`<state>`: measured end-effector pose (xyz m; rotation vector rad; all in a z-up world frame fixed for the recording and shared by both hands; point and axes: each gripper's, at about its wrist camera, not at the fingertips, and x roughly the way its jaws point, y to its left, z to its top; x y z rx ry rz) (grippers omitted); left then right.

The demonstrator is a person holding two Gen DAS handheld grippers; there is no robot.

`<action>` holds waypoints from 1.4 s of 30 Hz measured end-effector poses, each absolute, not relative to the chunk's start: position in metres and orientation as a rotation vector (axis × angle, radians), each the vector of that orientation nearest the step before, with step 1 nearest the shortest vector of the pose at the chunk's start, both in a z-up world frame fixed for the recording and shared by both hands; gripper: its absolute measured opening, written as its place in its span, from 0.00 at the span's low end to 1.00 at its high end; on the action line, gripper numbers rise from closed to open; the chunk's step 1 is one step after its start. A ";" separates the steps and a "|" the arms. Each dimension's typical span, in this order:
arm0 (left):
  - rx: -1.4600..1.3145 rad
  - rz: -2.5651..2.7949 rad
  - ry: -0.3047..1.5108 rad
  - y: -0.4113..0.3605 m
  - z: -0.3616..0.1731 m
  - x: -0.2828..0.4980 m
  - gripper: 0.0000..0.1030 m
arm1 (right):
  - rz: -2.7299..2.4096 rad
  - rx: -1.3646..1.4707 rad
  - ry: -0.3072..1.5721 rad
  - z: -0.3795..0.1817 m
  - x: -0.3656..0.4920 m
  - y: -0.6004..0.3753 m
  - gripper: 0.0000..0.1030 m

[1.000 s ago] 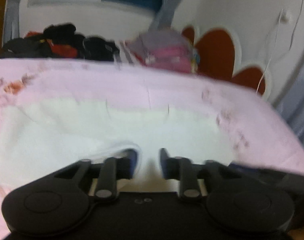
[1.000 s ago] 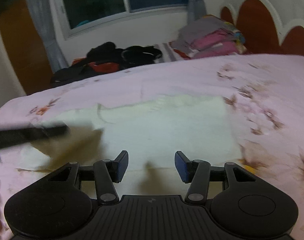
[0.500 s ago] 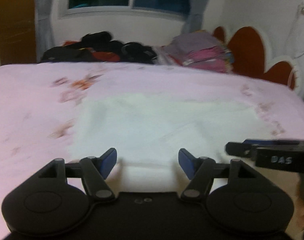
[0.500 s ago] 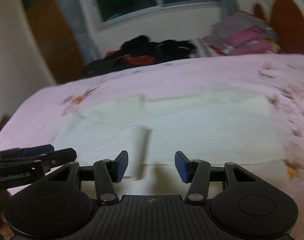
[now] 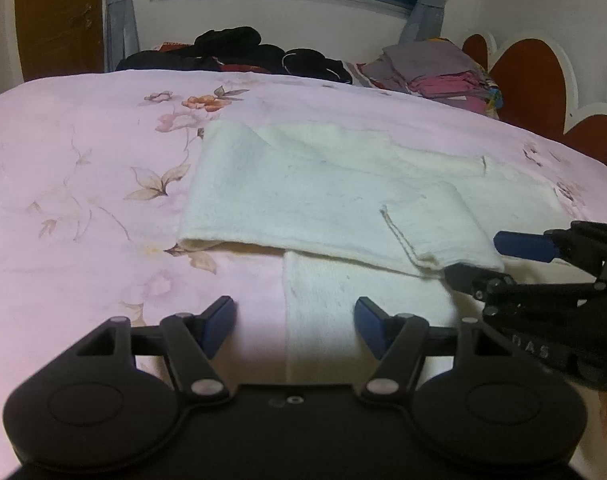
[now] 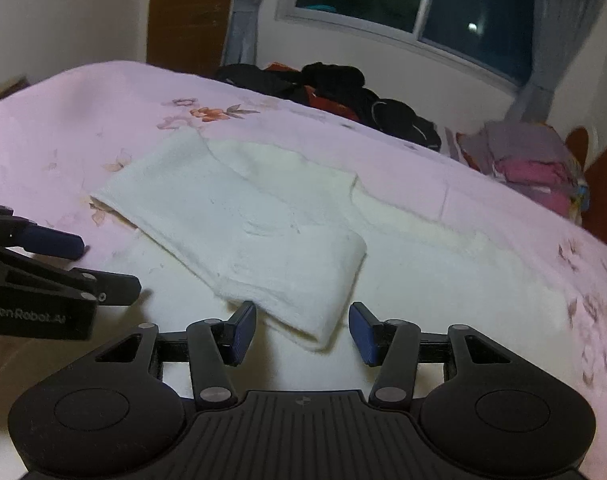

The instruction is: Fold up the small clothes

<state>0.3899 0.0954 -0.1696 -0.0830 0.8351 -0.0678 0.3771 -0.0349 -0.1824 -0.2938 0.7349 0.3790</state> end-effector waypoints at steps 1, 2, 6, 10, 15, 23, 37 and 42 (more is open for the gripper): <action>-0.087 -0.067 0.835 0.096 -0.170 0.391 0.64 | 0.386 -0.286 0.737 -0.183 0.380 -0.035 0.49; -0.090 -0.066 0.834 0.095 -0.172 0.392 0.64 | 0.392 -0.272 0.734 -0.183 0.380 -0.036 0.49; -0.081 -0.056 0.823 0.092 -0.174 0.398 0.65 | 0.391 -0.182 0.729 -0.172 0.390 -0.050 0.08; -0.068 -0.042 0.814 0.089 -0.176 0.404 0.66 | 0.330 -0.037 0.706 -0.152 0.399 -0.081 0.08; -0.052 -0.016 0.803 0.088 -0.176 0.413 0.66 | 0.225 0.143 0.685 -0.128 0.418 -0.142 0.07; -0.067 0.046 0.752 0.091 -0.175 0.423 0.42 | 0.135 0.317 0.789 -0.140 0.426 -0.216 0.07; -0.141 0.017 0.765 0.097 -0.172 0.426 0.15 | -0.038 0.368 0.838 -0.159 0.422 -0.260 0.08; -0.126 0.004 0.768 0.100 -0.172 0.422 0.15 | -0.039 0.395 0.853 -0.167 0.422 -0.264 0.08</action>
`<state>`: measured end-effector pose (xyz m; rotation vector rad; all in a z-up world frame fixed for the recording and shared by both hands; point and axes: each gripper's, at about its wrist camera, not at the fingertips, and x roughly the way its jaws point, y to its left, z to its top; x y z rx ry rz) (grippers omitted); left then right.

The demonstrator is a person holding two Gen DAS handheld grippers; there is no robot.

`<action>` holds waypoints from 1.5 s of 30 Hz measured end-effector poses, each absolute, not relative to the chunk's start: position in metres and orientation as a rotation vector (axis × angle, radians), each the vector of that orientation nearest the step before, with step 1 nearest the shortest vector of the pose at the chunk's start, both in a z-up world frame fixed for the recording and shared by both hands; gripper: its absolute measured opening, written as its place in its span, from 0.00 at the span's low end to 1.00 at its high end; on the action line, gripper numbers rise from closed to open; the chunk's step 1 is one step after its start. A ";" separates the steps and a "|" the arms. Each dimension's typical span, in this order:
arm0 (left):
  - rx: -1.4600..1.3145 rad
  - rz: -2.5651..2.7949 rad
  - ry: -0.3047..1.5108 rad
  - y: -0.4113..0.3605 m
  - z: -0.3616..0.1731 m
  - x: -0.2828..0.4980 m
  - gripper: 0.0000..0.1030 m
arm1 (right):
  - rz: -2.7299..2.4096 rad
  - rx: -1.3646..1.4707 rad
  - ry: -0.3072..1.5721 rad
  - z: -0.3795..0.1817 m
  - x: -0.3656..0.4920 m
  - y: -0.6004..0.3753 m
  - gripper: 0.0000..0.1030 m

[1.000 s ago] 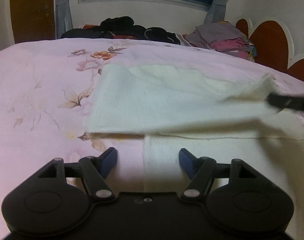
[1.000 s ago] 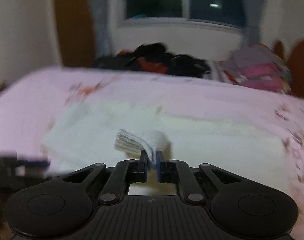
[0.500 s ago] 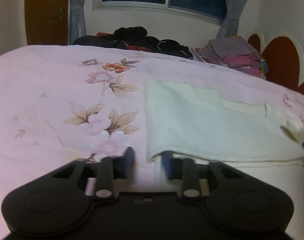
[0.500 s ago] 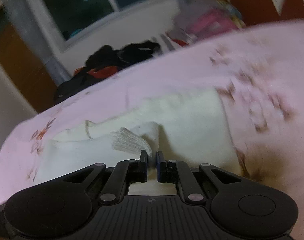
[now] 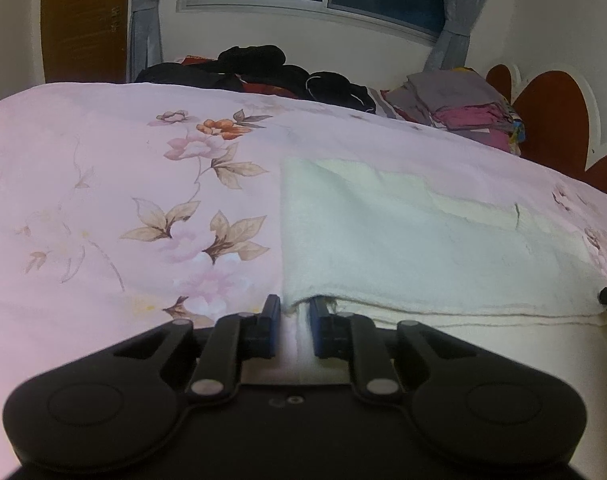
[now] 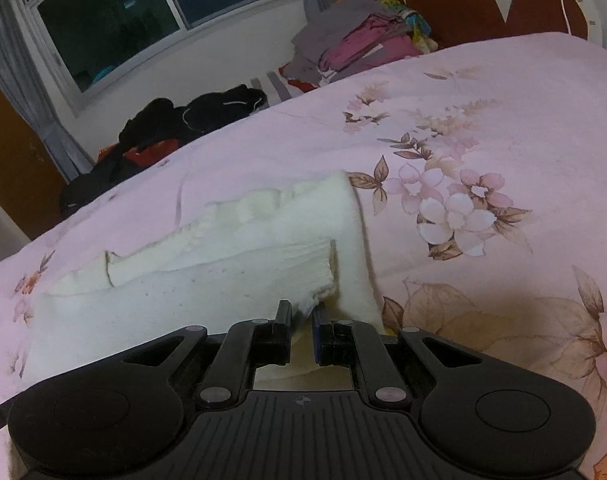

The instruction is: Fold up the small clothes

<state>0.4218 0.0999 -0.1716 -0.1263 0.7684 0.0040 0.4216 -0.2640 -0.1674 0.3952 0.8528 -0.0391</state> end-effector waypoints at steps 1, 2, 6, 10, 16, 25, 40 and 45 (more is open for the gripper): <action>-0.126 0.004 0.773 0.101 -0.173 0.422 0.15 | -0.041 0.386 0.858 -0.169 0.422 -0.263 0.08; -0.130 0.005 0.776 0.102 -0.172 0.421 0.15 | -0.054 0.363 0.869 -0.172 0.422 -0.262 0.08; -0.143 0.010 0.758 0.106 -0.159 0.411 0.19 | -0.169 0.251 0.818 -0.162 0.411 -0.261 0.08; -0.121 -0.025 0.707 0.098 -0.140 0.402 0.25 | -0.132 0.231 0.780 -0.152 0.414 -0.256 0.11; -0.140 -0.081 0.709 0.074 -0.136 0.437 0.25 | -0.049 0.140 0.708 -0.145 0.427 -0.217 0.77; -0.095 -0.022 0.765 0.067 -0.175 0.501 0.28 | 0.033 0.086 0.814 -0.176 0.467 -0.190 0.44; -0.095 -0.020 0.785 0.077 -0.159 0.478 0.27 | -0.001 0.047 0.797 -0.173 0.446 -0.218 0.44; -0.089 -0.049 0.810 0.067 -0.162 0.458 0.28 | -0.032 -0.007 0.843 -0.188 0.441 -0.226 0.44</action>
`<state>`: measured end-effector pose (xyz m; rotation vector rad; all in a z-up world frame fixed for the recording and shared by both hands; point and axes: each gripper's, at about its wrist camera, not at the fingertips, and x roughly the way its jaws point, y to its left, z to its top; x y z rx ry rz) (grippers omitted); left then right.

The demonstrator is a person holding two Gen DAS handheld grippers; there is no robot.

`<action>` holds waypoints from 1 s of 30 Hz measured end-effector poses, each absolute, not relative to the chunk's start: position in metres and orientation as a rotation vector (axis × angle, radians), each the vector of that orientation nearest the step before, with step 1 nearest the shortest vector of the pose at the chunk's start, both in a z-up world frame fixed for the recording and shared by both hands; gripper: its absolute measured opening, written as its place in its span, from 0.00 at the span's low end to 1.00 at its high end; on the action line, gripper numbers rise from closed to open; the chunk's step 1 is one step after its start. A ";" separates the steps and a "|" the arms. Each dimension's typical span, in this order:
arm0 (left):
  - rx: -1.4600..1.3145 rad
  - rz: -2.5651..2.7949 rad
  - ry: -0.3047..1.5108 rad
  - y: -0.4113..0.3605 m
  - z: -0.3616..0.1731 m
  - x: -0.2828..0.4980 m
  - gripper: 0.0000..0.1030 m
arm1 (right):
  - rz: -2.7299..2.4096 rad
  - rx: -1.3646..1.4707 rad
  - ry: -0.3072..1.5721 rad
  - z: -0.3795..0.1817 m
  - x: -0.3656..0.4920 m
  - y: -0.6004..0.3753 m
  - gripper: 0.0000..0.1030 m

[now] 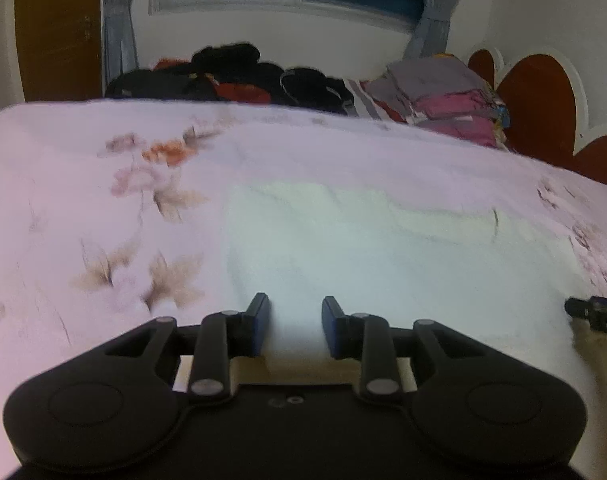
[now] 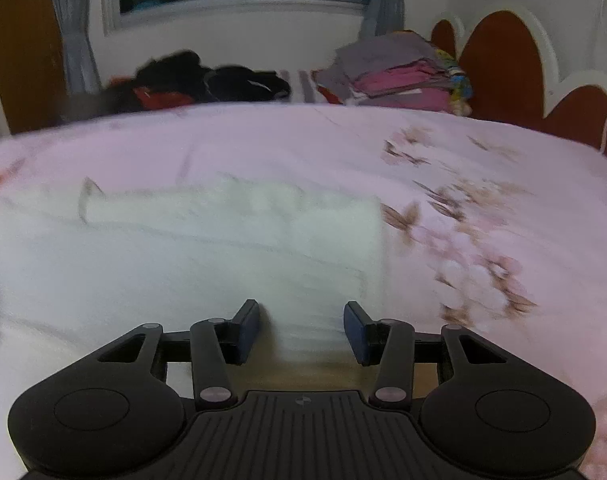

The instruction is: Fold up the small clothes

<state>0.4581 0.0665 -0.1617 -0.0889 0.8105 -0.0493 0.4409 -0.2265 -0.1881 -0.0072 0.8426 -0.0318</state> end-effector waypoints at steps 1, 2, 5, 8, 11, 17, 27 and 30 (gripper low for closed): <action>-0.088 -0.043 0.820 0.067 -0.166 0.457 0.30 | -0.038 0.024 0.850 -0.187 0.441 -0.232 0.44; -0.091 -0.037 0.816 0.068 -0.168 0.456 0.31 | -0.050 0.042 0.854 -0.185 0.439 -0.235 0.44; -0.098 -0.022 0.821 0.071 -0.166 0.453 0.29 | -0.018 0.029 0.824 -0.171 0.426 -0.229 0.44; -0.106 -0.025 0.821 0.068 -0.155 0.444 0.28 | 0.030 0.017 0.819 -0.165 0.410 -0.223 0.44; -0.094 -0.054 0.821 0.058 -0.151 0.424 0.28 | 0.064 0.022 0.811 -0.159 0.393 -0.219 0.44; -0.104 -0.126 0.874 0.025 -0.161 0.385 0.28 | 0.163 0.024 0.836 -0.160 0.364 -0.199 0.45; -0.014 -0.116 0.884 0.011 -0.175 0.348 0.31 | 0.287 -0.062 0.892 -0.183 0.323 -0.179 0.45; -0.011 -0.083 0.892 0.016 -0.173 0.343 0.31 | 0.260 -0.061 0.900 -0.184 0.319 -0.195 0.45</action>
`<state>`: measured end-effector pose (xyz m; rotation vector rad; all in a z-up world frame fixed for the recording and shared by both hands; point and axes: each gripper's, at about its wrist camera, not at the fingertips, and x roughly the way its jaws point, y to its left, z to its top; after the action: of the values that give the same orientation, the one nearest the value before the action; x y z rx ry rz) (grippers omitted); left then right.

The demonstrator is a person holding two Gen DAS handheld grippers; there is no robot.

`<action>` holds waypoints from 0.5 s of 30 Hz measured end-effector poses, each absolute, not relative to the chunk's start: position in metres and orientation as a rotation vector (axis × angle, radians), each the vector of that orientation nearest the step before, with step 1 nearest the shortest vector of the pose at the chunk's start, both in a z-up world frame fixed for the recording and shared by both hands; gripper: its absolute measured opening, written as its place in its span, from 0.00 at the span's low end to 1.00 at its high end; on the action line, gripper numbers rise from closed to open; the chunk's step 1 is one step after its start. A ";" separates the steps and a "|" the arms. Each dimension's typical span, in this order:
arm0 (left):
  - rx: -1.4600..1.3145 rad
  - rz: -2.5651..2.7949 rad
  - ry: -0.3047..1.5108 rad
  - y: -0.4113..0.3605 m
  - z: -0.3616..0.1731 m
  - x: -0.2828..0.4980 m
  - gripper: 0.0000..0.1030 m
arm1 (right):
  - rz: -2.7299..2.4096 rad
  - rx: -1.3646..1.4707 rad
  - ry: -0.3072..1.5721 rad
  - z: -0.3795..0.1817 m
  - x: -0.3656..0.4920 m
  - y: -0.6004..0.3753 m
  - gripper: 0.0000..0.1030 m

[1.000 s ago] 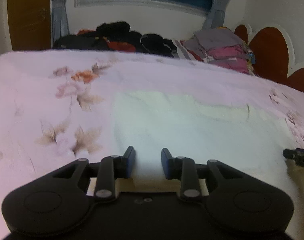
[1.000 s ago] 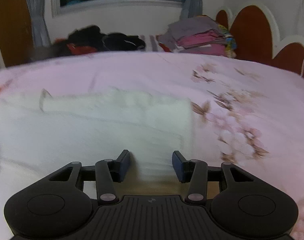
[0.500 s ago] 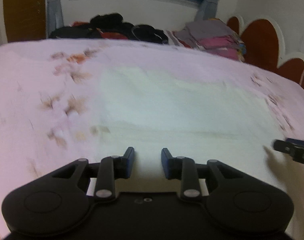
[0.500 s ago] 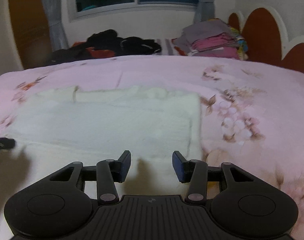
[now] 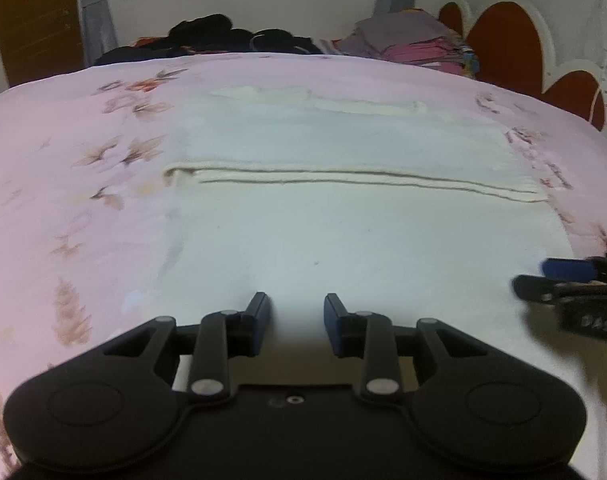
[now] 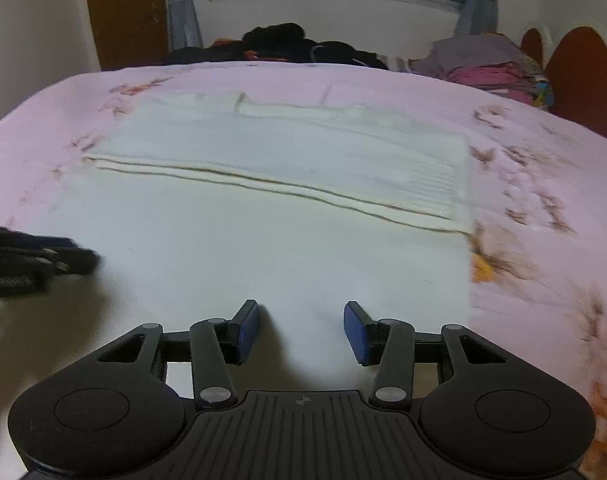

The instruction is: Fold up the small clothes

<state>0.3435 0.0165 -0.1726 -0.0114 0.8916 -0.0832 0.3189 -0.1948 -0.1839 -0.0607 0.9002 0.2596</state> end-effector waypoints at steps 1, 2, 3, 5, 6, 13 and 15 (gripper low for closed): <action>-0.010 -0.075 0.892 0.017 -0.173 0.341 0.31 | 0.255 -0.045 0.906 -0.184 0.317 -0.200 0.45; -0.006 -0.069 0.891 0.017 -0.173 0.340 0.31 | 0.255 -0.041 0.907 -0.184 0.317 -0.203 0.45; -0.003 -0.061 0.891 0.017 -0.173 0.339 0.31 | 0.256 -0.050 0.904 -0.184 0.314 -0.204 0.45; -0.006 -0.046 0.893 0.016 -0.172 0.336 0.31 | 0.256 -0.060 0.898 -0.184 0.310 -0.204 0.45; -0.004 -0.040 0.896 0.016 -0.172 0.336 0.31 | 0.254 -0.058 0.895 -0.183 0.309 -0.203 0.45; 0.010 -0.024 0.910 0.013 -0.168 0.324 0.31 | 0.328 0.001 0.864 -0.166 0.285 -0.183 0.45; 0.011 -0.025 0.919 0.013 -0.165 0.319 0.31 | 0.350 -0.009 0.872 -0.165 0.276 -0.173 0.45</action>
<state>0.3192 0.0129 -0.1653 0.0111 0.9191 -0.0251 0.2756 -0.1725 -0.1645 -0.0094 0.8724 0.3501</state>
